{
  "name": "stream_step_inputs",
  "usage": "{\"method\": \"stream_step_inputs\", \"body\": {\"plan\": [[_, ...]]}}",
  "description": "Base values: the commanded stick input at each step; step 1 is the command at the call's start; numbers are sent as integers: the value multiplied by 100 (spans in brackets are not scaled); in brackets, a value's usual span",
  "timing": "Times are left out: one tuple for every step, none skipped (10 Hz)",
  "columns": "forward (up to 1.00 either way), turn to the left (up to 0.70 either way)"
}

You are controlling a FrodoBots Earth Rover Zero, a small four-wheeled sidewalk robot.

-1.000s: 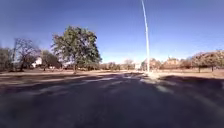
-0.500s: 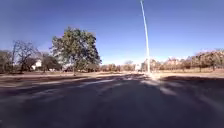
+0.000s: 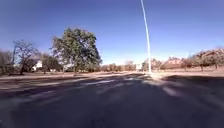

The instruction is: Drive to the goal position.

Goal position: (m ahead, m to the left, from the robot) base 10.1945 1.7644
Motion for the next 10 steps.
{"method": "stream_step_inputs", "body": {"plan": [[50, 0], [50, 0], [50, 0], [50, 0], [50, 0], [50, 0], [50, 0], [50, 0], [50, 0], [50, 0]]}}
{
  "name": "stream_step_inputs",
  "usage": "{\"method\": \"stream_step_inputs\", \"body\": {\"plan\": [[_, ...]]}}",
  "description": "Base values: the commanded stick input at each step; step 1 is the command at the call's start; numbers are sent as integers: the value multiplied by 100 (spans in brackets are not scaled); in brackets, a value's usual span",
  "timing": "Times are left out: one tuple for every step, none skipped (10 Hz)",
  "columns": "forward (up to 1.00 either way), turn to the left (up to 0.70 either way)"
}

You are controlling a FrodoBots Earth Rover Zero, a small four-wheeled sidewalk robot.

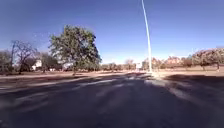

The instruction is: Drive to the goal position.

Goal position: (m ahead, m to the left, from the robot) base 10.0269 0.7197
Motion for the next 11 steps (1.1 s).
{"method": "stream_step_inputs", "body": {"plan": [[50, 0], [50, 0], [50, 0], [50, 0], [50, 0], [50, 0], [50, 0], [50, 0], [50, 0], [50, 0], [50, 0]]}}
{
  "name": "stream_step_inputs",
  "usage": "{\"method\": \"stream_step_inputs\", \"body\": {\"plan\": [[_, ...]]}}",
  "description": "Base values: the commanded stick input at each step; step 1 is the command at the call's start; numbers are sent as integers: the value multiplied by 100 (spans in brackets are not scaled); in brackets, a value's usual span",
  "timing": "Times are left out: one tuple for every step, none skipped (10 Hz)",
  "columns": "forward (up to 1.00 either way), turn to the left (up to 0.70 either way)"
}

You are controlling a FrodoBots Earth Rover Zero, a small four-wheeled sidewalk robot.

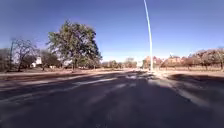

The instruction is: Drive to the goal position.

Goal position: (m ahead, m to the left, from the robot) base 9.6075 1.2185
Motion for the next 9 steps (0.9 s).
{"method": "stream_step_inputs", "body": {"plan": [[50, 0], [50, 0], [50, 0], [50, 0], [50, 0], [50, 0], [50, 0], [50, 0], [50, 0]]}}
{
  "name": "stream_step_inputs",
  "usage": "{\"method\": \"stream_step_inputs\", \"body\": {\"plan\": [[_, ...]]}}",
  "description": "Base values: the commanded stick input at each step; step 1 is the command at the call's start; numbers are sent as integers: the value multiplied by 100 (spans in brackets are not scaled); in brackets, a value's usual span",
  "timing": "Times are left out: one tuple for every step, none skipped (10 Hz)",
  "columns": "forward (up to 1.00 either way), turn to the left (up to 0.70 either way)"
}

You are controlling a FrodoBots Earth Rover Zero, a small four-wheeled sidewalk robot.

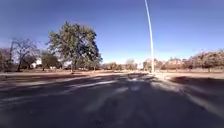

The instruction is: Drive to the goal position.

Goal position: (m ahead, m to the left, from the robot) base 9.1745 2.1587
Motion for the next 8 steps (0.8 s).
{"method": "stream_step_inputs", "body": {"plan": [[50, -6], [50, -18], [50, -50], [50, -50], [50, 0], [50, 0], [50, 0], [50, 0]]}}
